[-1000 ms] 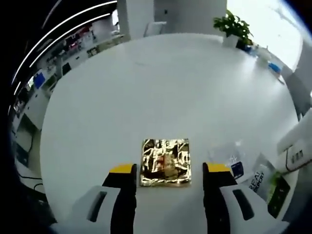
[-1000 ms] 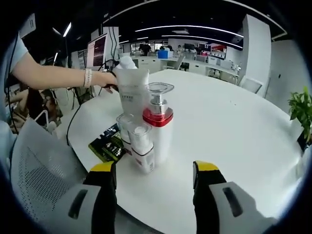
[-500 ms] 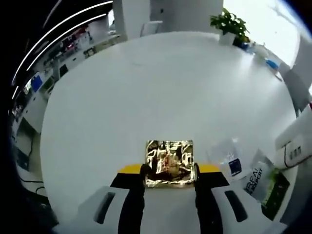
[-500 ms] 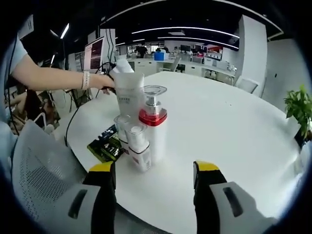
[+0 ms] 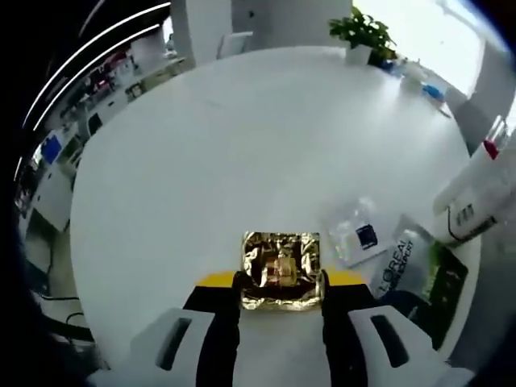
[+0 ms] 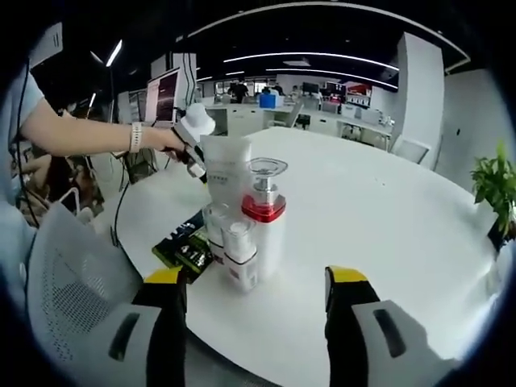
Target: Arrange the skincare products in the storage area until every visible bottle or jar stands upright without overlapping.
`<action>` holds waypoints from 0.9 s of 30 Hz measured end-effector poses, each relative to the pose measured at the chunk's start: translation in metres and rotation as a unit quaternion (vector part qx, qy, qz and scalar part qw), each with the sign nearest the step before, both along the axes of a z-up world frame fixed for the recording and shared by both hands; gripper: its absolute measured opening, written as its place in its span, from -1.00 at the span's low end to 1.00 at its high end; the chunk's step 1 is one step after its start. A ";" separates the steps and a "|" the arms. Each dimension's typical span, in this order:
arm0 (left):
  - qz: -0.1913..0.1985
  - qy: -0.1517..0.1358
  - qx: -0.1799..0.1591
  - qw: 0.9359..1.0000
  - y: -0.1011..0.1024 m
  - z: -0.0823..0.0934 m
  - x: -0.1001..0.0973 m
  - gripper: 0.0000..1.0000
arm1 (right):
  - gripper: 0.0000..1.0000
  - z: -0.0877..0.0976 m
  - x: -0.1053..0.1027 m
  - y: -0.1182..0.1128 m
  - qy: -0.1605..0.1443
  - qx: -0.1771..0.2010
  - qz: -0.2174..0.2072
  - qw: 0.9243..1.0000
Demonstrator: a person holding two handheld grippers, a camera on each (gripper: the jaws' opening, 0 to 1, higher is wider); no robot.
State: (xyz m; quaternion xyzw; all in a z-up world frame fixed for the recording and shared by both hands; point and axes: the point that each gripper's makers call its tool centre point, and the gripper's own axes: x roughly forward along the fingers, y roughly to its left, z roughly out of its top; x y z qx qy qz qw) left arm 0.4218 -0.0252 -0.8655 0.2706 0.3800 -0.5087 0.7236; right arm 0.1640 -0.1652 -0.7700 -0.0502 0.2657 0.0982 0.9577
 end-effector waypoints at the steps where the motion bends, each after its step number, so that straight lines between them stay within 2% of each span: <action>1: -0.021 0.001 0.005 1.000 0.002 0.001 -0.007 -0.28 | 0.45 0.001 0.000 0.000 -0.003 0.001 0.000 1.000; 3: -0.028 0.000 0.011 1.000 0.007 0.003 -0.014 -0.28 | 0.48 0.005 -0.002 0.002 -0.008 0.008 -0.001 1.000; 6: -0.070 0.000 0.023 0.997 0.015 0.004 -0.031 -0.28 | 0.51 0.007 -0.004 0.005 -0.013 0.018 -0.001 1.000; 7: -0.087 -0.001 0.027 0.996 0.016 0.004 -0.036 -0.28 | 0.51 0.008 -0.004 0.006 -0.015 0.018 -0.001 1.000; 12: -0.119 -0.007 0.043 0.992 0.029 0.005 -0.051 -0.28 | 0.51 0.008 -0.007 0.010 -0.012 0.013 0.002 1.000; 14: -0.148 -0.008 0.042 0.988 0.033 0.006 -0.060 -0.28 | 0.52 0.009 -0.008 0.013 -0.012 0.012 0.005 1.000; 16: -0.162 -0.005 0.052 0.985 0.035 0.005 -0.061 -0.28 | 0.52 0.011 -0.009 0.014 -0.015 0.011 0.006 1.000; 19: -0.191 -0.016 0.078 0.978 0.044 0.002 -0.061 -0.28 | 0.52 0.013 -0.009 0.016 -0.017 0.011 0.007 1.000; 23: -0.208 -0.012 0.081 0.975 0.047 0.000 -0.066 -0.28 | 0.52 0.015 -0.010 0.018 -0.020 0.009 0.011 1.000; 27: -0.235 -0.011 0.083 0.968 0.049 -0.004 -0.072 -0.28 | 0.52 0.015 -0.012 0.018 -0.019 0.008 0.010 1.000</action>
